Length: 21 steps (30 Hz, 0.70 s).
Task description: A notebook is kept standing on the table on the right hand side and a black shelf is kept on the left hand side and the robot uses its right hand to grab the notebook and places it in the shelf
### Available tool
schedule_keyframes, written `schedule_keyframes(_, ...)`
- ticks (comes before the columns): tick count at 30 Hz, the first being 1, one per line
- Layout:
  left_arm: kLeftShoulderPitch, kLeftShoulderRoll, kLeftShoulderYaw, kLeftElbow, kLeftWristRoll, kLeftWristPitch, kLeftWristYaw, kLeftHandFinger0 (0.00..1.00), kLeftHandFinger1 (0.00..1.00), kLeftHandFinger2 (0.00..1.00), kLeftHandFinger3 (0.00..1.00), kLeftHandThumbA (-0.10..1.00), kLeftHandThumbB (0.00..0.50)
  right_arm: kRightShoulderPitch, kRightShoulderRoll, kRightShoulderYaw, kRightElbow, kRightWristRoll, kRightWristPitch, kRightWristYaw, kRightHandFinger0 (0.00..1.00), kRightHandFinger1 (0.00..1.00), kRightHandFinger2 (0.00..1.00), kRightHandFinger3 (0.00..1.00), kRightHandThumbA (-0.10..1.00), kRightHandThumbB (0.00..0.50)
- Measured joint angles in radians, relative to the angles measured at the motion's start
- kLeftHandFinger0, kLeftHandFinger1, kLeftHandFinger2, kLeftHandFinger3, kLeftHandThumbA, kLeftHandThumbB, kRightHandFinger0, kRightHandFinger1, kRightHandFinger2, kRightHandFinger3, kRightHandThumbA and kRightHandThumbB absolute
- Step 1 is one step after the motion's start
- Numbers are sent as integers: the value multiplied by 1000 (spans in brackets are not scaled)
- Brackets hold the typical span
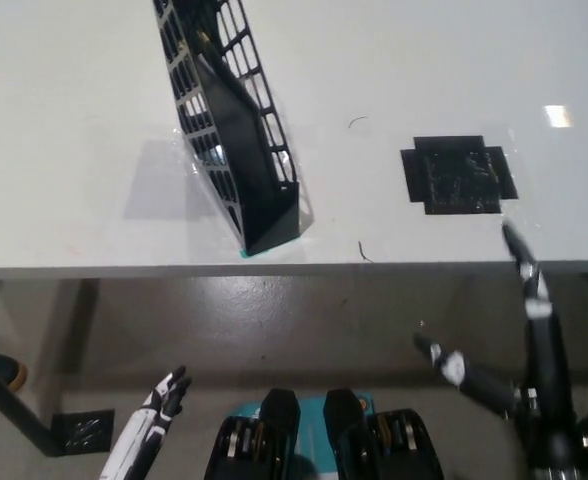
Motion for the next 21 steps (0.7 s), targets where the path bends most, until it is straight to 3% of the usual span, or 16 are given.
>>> schedule_keyframes(4,-15,-4,0,-2,-3,0,0,1000,1000,1000,1000,1000,208,8,3,-18,155,78,-19,47,1000,1000,1000,1000,1000,344)
schedule_keyframes(5,-15,-5,1,-2,-3,0,0,1000,1000,1000,1000,1000,206,8,7,-22,186,100,-22,60,1000,1000,1000,1000,1000,319)
schedule_keyframes(7,-14,-6,3,-1,-3,0,1,1000,1000,1000,1000,1000,215,9,13,-30,225,138,-24,85,1000,1000,1000,1000,1000,325)
schedule_keyframes(12,-18,-7,7,-2,-4,0,1,1000,1000,1000,1000,1000,212,9,38,-51,291,213,-25,139,1000,1000,1000,1000,1000,247)
schedule_keyframes(21,-18,-9,7,-4,-5,4,1,1000,1000,1000,1000,1000,218,7,45,-73,387,264,-24,204,1000,1000,1000,1000,1000,239)
